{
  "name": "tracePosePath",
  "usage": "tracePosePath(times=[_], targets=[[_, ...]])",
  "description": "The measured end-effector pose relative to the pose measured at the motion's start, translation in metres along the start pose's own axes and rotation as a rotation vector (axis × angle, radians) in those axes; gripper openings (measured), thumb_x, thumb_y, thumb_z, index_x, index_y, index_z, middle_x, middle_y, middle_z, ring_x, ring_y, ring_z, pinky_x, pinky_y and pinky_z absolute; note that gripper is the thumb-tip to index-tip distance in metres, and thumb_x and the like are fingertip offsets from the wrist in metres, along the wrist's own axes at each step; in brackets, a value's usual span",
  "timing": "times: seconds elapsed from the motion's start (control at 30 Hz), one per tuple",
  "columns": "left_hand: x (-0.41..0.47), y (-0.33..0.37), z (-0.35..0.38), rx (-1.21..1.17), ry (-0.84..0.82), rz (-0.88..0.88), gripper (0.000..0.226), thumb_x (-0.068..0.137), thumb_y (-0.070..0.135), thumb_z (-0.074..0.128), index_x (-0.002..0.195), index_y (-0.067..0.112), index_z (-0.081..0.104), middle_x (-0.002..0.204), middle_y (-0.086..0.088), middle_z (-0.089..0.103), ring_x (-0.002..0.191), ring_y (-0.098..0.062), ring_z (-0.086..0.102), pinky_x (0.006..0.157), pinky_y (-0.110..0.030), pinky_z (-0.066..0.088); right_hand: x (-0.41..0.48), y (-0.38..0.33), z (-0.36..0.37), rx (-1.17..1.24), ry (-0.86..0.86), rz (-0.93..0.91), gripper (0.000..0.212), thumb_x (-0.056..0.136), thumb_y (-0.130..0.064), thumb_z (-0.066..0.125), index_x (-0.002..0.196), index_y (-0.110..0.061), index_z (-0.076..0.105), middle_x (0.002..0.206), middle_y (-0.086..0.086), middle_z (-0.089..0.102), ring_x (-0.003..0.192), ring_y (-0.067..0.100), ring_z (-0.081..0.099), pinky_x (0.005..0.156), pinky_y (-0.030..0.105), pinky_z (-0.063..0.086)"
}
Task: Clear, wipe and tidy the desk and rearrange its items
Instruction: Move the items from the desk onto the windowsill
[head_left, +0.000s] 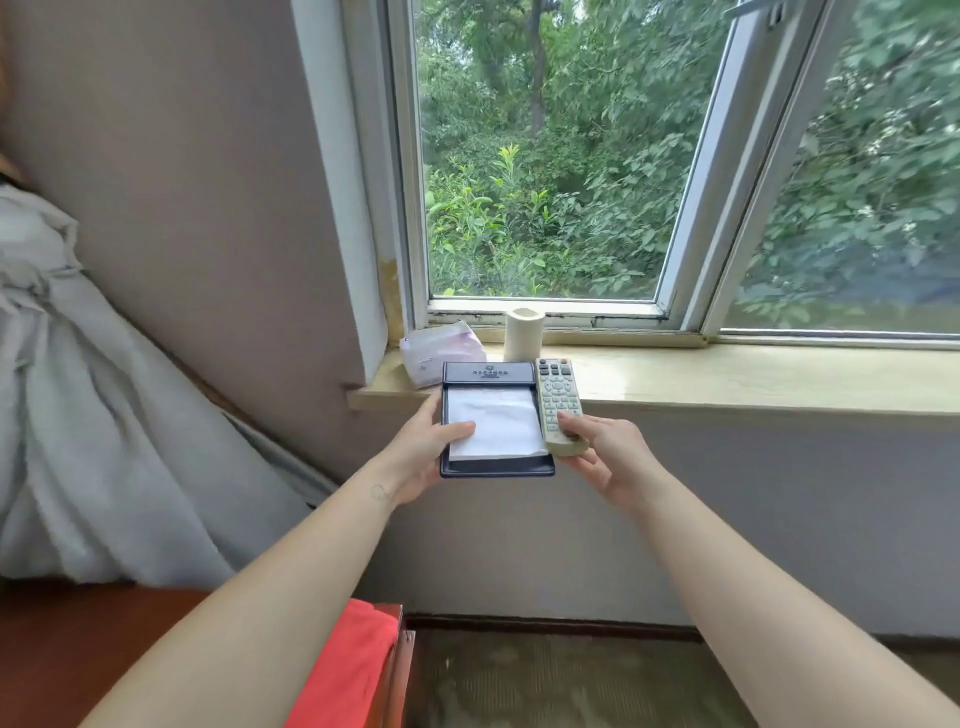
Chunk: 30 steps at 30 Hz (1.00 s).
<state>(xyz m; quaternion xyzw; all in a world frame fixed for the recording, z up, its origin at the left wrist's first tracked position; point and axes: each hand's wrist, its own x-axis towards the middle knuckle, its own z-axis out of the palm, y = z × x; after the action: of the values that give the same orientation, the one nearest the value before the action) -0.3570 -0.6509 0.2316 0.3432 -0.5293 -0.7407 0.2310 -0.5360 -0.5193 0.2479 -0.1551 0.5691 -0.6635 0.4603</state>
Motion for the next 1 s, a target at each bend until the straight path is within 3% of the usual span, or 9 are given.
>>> tracePosePath(times=[0.1, 0.3, 0.47, 0.6, 0.73, 0.83, 0.9, 1.0], targets=[[0.015, -0.002, 0.02, 0.018, -0.069, -0.025, 0.065, 0.093, -0.002, 0.057, 0.143, 0.036, 0.041, 0.124, -0.002, 0.069, 0.109, -0.028, 0.068, 0.098, -0.051, 0.052, 0.004, -0.008, -0.021, -0.019, 0.042, -0.012, 0.004, 0.089, -0.002, 0.066, 0.093, -0.002, 0.068, 0.079, 0.005, 0.074, 0.067, 0.013, 0.071, 0.061, 0.022, 0.059], [0.048, -0.002, 0.051, 0.041, -0.177, -0.065, 0.07, 0.082, -0.007, 0.056, 0.134, 0.04, 0.049, 0.129, -0.002, 0.066, 0.118, -0.031, 0.063, 0.107, -0.059, 0.041, 0.021, -0.019, -0.055, 0.026, 0.115, -0.01, 0.01, 0.088, -0.002, 0.068, 0.097, -0.001, 0.068, 0.085, 0.008, 0.074, 0.07, 0.016, 0.071, 0.058, 0.023, 0.058], [0.08, -0.007, 0.07, 0.063, -0.196, -0.098, 0.075, 0.083, -0.013, 0.058, 0.135, 0.041, 0.049, 0.132, -0.003, 0.063, 0.119, -0.027, 0.063, 0.106, -0.046, 0.046, 0.042, -0.032, -0.08, 0.013, 0.135, -0.025, 0.009, 0.088, -0.002, 0.067, 0.097, -0.001, 0.067, 0.088, 0.01, 0.072, 0.074, 0.018, 0.069, 0.055, 0.023, 0.057], [0.106, -0.009, 0.088, 0.115, -0.168, -0.094, 0.081, 0.083, -0.013, 0.062, 0.138, 0.044, 0.046, 0.132, -0.008, 0.062, 0.118, -0.025, 0.063, 0.108, -0.044, 0.044, 0.069, -0.043, -0.101, -0.011, 0.125, -0.007, 0.009, 0.088, -0.003, 0.067, 0.097, -0.002, 0.067, 0.092, 0.011, 0.072, 0.08, 0.02, 0.069, 0.063, 0.025, 0.06], [0.128, -0.009, 0.105, 0.211, -0.113, -0.101, 0.077, 0.086, -0.009, 0.063, 0.138, 0.045, 0.045, 0.112, -0.003, 0.067, 0.104, -0.019, 0.066, 0.106, -0.039, 0.042, 0.101, -0.051, -0.119, -0.044, 0.109, 0.026, 0.008, 0.089, -0.002, 0.066, 0.097, -0.004, 0.066, 0.092, 0.011, 0.072, 0.081, 0.021, 0.068, 0.067, 0.027, 0.059], [0.148, -0.011, 0.11, 0.284, -0.124, -0.097, 0.074, 0.087, -0.007, 0.064, 0.139, 0.042, 0.046, 0.107, 0.001, 0.072, 0.106, -0.018, 0.066, 0.109, -0.043, 0.042, 0.124, -0.054, -0.132, -0.063, 0.095, 0.053, 0.007, 0.089, -0.002, 0.065, 0.095, -0.004, 0.065, 0.088, 0.009, 0.071, 0.078, 0.02, 0.067, 0.066, 0.027, 0.059], [0.16, -0.014, 0.115, 0.315, -0.121, -0.076, 0.074, 0.087, -0.009, 0.064, 0.141, 0.037, 0.045, 0.102, 0.001, 0.073, 0.103, -0.019, 0.066, 0.105, -0.041, 0.045, 0.139, -0.056, -0.138, -0.081, 0.088, 0.066, 0.007, 0.089, -0.001, 0.065, 0.095, -0.004, 0.065, 0.087, 0.009, 0.071, 0.078, 0.02, 0.067, 0.067, 0.027, 0.058], [0.18, -0.017, 0.121, 0.387, -0.102, -0.032, 0.072, 0.087, -0.011, 0.063, 0.143, 0.03, 0.043, 0.103, 0.0, 0.069, 0.093, -0.014, 0.067, 0.082, -0.028, 0.054, 0.161, -0.058, -0.146, -0.093, 0.068, 0.078, 0.006, 0.09, 0.001, 0.063, 0.092, -0.004, 0.065, 0.089, 0.009, 0.071, 0.079, 0.02, 0.067, 0.067, 0.026, 0.058]])
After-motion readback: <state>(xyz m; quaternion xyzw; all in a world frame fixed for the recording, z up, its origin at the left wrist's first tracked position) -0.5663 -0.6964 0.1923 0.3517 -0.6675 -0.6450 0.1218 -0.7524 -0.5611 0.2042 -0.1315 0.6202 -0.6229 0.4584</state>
